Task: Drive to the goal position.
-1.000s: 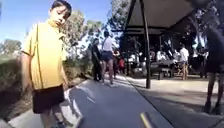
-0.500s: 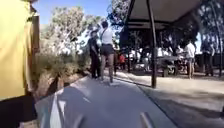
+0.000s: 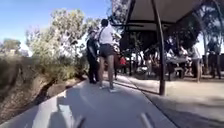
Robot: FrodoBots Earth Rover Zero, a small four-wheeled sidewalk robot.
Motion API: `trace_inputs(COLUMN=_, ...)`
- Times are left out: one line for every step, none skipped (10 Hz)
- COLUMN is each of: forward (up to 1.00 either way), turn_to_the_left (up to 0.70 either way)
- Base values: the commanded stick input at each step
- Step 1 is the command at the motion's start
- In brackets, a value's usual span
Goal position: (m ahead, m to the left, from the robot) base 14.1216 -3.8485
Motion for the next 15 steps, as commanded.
trace_inputs(forward=0.0, turn_to_the_left=0.0)
trace_inputs(forward=0.06, turn_to_the_left=0.0)
trace_inputs(forward=0.09, turn_to_the_left=0.0)
trace_inputs(forward=0.12, turn_to_the_left=0.0)
trace_inputs(forward=0.12, turn_to_the_left=0.0)
trace_inputs(forward=0.12, turn_to_the_left=0.0)
trace_inputs(forward=0.1, turn_to_the_left=0.0)
trace_inputs(forward=-0.53, turn_to_the_left=0.0)
trace_inputs(forward=-0.66, turn_to_the_left=0.0)
trace_inputs(forward=0.0, turn_to_the_left=0.0)
trace_inputs(forward=0.0, turn_to_the_left=0.0)
trace_inputs(forward=0.0, turn_to_the_left=0.0)
trace_inputs(forward=0.45, turn_to_the_left=0.0)
trace_inputs(forward=0.31, turn_to_the_left=0.0)
trace_inputs(forward=0.0, turn_to_the_left=-0.06)
